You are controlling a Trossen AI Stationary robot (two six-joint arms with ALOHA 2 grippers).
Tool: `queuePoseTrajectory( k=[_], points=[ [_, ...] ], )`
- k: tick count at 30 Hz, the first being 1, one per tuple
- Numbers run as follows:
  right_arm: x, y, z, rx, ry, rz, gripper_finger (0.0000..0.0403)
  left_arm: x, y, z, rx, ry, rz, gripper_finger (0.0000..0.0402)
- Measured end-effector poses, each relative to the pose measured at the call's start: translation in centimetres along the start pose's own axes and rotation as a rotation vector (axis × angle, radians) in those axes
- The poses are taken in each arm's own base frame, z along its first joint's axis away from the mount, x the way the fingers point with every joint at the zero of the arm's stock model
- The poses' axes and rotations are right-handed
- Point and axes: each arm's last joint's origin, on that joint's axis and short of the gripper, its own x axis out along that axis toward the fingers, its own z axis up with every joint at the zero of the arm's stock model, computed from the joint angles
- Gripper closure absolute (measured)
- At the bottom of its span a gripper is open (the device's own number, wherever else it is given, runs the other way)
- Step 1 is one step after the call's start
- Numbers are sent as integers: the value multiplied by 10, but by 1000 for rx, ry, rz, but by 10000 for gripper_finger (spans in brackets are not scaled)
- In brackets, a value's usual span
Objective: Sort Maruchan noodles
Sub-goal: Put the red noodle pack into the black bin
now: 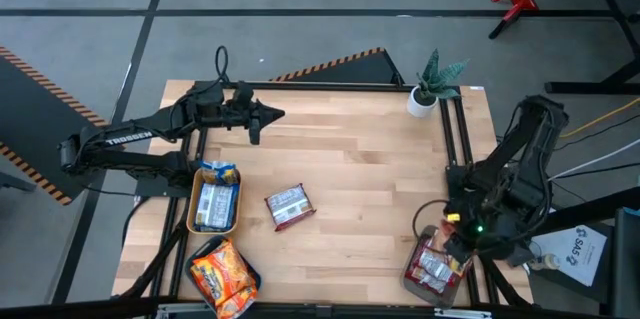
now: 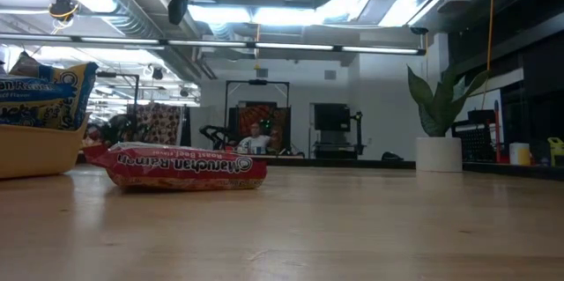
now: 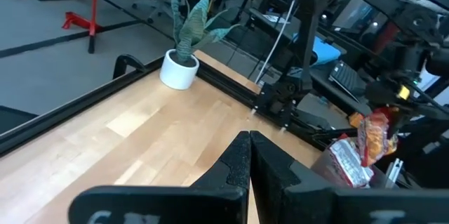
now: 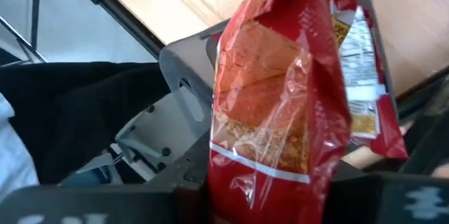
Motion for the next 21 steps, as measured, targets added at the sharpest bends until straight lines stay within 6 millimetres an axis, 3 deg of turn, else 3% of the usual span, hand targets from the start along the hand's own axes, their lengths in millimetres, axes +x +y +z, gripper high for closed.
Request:
queuePoseTrajectory(
  k=[10,16,21],
  points=[
    [50,-7,1,-23,42,102,305,1,0,0,8,-1,6,401],
    [64,-21,6,-13,19,54,275,1,1,0,4,-12,31,401],
    [67,-29,6,5,118,-44,230,1,2,0,0,-20,48,401]
  ],
)
